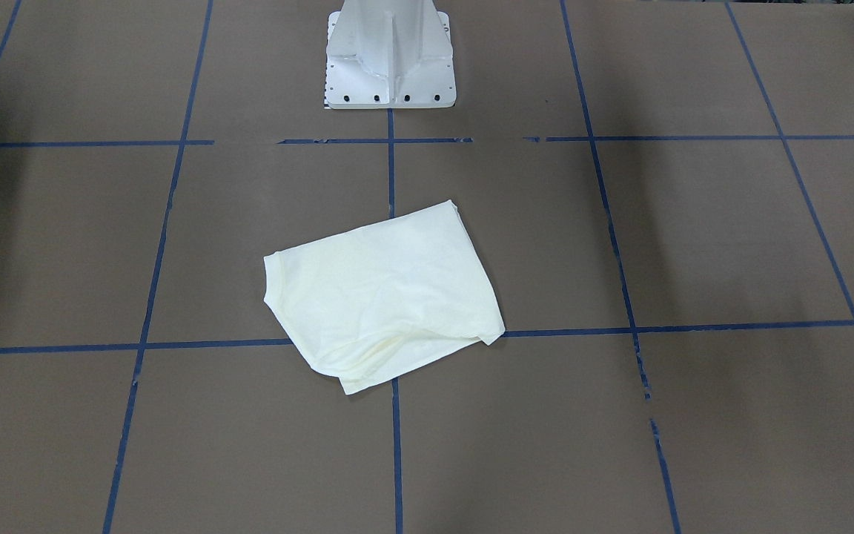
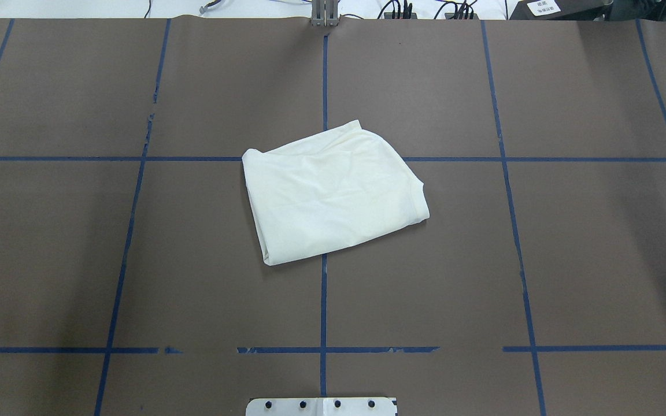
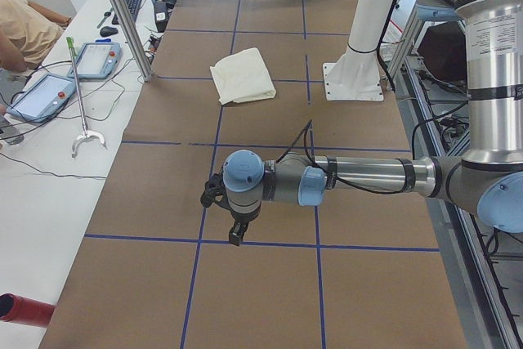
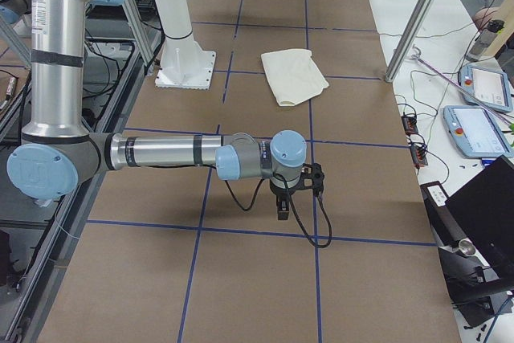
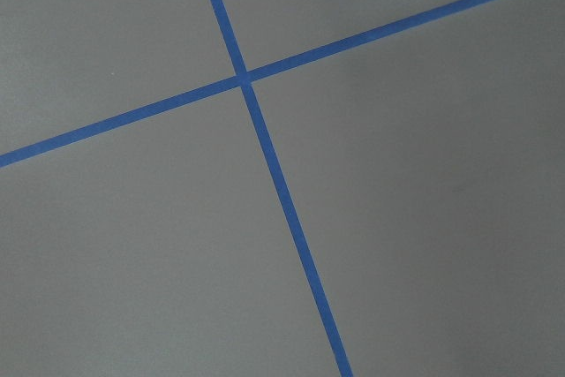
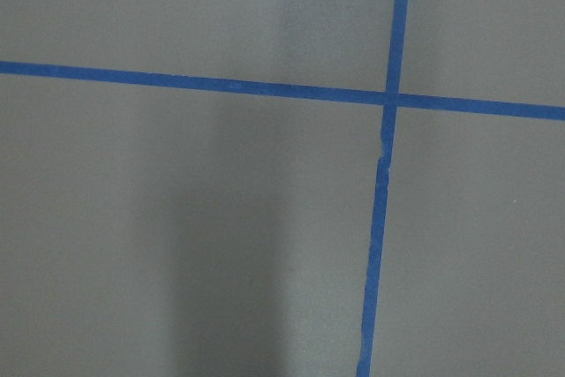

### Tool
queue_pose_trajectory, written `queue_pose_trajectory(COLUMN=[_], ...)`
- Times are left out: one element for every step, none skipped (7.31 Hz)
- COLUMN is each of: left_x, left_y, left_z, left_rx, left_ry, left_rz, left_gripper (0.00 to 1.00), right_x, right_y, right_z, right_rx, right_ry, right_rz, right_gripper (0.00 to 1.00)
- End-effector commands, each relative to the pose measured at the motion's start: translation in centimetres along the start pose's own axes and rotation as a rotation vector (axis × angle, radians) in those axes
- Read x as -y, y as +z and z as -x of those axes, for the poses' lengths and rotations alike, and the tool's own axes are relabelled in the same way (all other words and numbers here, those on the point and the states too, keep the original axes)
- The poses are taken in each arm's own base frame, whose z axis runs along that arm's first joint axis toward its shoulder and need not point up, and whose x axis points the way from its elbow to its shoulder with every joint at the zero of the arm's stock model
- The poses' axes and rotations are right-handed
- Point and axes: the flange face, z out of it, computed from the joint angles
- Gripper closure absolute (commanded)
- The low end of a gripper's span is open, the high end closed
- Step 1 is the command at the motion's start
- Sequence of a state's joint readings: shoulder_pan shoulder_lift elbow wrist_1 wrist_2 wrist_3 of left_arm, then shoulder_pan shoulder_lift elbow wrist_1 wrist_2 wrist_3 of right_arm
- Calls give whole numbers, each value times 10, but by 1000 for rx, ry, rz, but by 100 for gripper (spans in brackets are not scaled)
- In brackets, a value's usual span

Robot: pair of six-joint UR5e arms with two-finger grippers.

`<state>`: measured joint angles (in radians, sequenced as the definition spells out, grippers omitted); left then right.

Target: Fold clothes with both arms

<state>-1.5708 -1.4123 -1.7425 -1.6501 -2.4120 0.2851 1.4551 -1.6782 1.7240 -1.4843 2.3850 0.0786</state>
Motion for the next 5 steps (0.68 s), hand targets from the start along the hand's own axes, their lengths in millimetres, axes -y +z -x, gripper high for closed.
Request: queue_pose_trajectory(left_x=[-1,-1,1,1,1], left_y=[1,1,1,1,1], left_z=[1,1,0,0,0], left_rx=[-1,-1,0,0,0], left_ry=[1,-1,4,4,4], left_rz=[-1,-1,-3,-3,-3], left_gripper=[0,0,0,0,0], right_x=[-7,-8,-8,-6,-1], right_y=[6,6,5,5,2], right_z=[-2,-3,-2,-1,3], right_rx=[-3,-1,-1,-1,1], right_ry=[-35,-35,-35,-35,-42], right_rz=[15,15,12,11,3], right_gripper=[0,0,0,0,0])
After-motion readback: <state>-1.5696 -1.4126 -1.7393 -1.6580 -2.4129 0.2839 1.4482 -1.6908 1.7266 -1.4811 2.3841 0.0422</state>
